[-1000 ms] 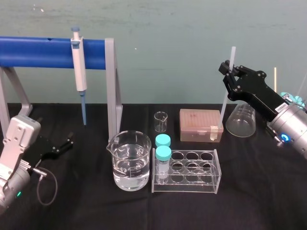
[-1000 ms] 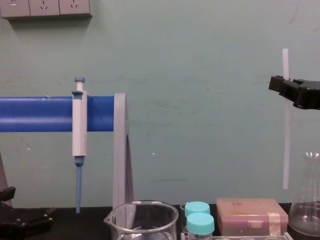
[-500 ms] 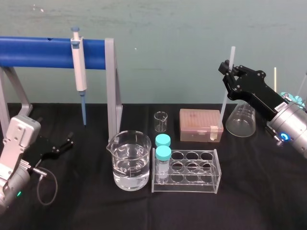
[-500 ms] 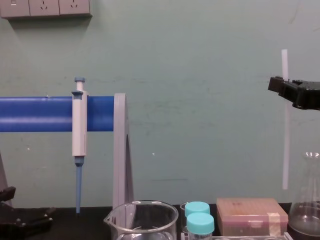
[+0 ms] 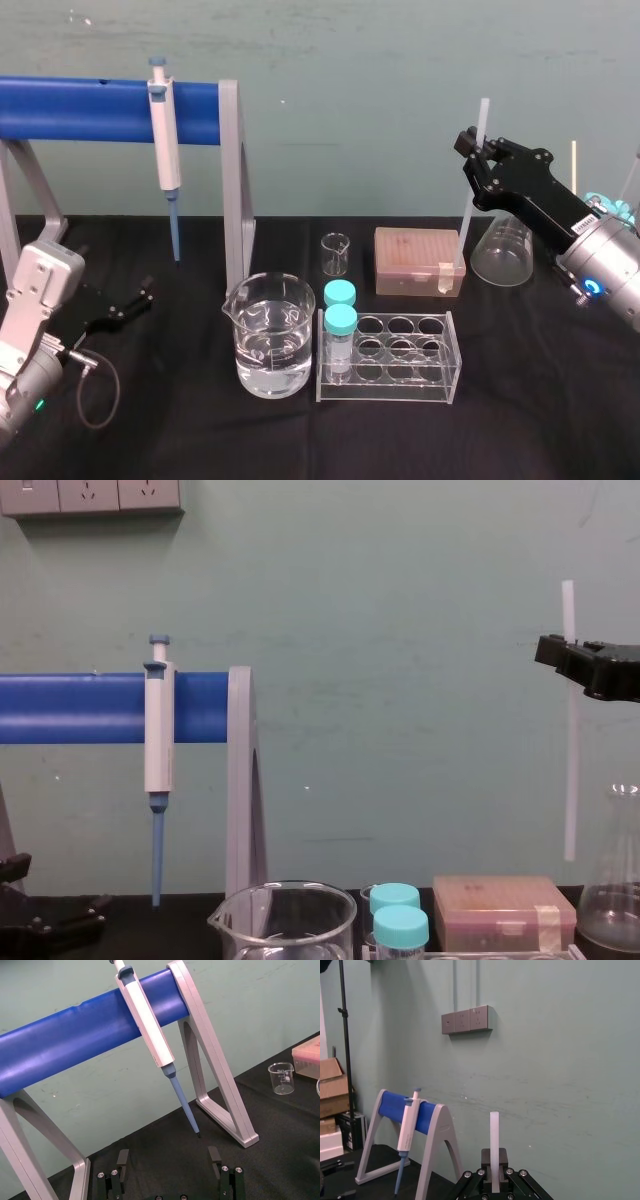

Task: Pick up the stirring rod with one hand, then place it down.

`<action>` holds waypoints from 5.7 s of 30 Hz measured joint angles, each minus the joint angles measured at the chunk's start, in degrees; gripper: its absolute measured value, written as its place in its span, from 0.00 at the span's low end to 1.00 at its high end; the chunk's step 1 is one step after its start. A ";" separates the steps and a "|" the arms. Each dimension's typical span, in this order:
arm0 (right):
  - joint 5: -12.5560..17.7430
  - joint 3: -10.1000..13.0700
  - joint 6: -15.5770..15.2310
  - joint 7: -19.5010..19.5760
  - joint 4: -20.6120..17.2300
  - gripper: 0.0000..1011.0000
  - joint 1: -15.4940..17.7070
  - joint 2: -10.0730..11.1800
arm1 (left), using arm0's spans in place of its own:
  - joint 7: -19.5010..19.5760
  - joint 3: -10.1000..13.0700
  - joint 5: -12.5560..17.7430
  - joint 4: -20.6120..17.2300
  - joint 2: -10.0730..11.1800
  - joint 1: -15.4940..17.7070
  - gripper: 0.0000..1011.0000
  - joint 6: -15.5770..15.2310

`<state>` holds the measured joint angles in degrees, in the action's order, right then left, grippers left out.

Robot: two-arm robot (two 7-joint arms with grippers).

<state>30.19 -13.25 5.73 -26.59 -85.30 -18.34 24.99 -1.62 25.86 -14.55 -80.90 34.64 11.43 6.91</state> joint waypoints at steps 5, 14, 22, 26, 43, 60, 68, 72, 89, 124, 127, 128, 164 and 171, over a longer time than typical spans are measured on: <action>0.07 0.01 0.00 0.00 -0.09 0.07 0.07 0.04 | 0.00 0.00 0.00 0.00 0.00 0.00 0.99 0.00; 0.11 -0.08 -0.01 -0.10 -0.21 0.07 0.17 0.09 | 0.00 0.00 0.00 0.00 0.00 0.00 0.99 0.00; 0.18 -0.27 -0.03 -0.35 -0.20 0.07 0.19 0.19 | 0.00 0.00 0.00 0.00 0.00 0.00 0.99 0.00; 0.22 -0.34 -0.03 -0.42 -0.23 0.07 0.22 0.27 | 0.00 0.00 0.00 0.00 0.00 0.00 0.99 0.00; 1.96 -2.29 0.60 -5.14 1.14 0.07 -0.35 0.68 | 0.00 0.00 0.00 0.00 0.00 0.00 0.99 0.00; 4.28 -7.65 7.87 -14.67 9.86 0.07 -2.48 -0.01 | 0.00 0.00 0.00 0.00 0.00 0.00 0.99 0.00; 2.89 -8.68 9.89 -14.68 12.35 0.07 -2.89 -0.76 | 0.00 0.00 0.00 0.00 0.00 0.00 0.99 0.00; 2.53 -8.82 10.72 -14.66 13.70 0.07 -3.17 -1.38 | 0.00 0.00 0.00 0.00 0.00 0.00 0.99 0.00; 2.06 -8.48 13.13 -14.86 18.81 0.07 -4.23 -4.04 | 0.00 0.00 0.00 0.00 0.00 0.00 0.99 0.00; -0.70 -8.83 13.01 -13.94 22.43 0.07 -3.91 -5.69 | 0.00 0.00 0.00 0.00 0.00 0.00 0.99 0.00; -0.92 -8.71 12.96 -13.51 22.31 0.07 -3.79 -5.75 | 0.00 0.00 0.00 0.00 0.00 0.00 0.99 0.00; -0.92 -8.71 12.95 -13.51 22.30 0.07 -3.79 -5.75 | 0.00 0.00 0.00 0.00 0.00 0.00 0.99 0.00; -0.73 -8.76 12.82 -13.76 22.24 0.84 -3.81 -5.67 | 0.00 0.00 0.00 0.00 0.00 0.00 0.99 0.00; -0.73 -8.76 12.82 -13.77 22.24 0.99 -3.81 -5.67 | 0.00 0.00 0.00 0.00 0.00 0.00 0.99 0.00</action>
<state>29.47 -22.00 18.55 -40.36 -63.06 -22.14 19.32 -1.62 25.86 -14.55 -80.90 34.65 11.43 6.91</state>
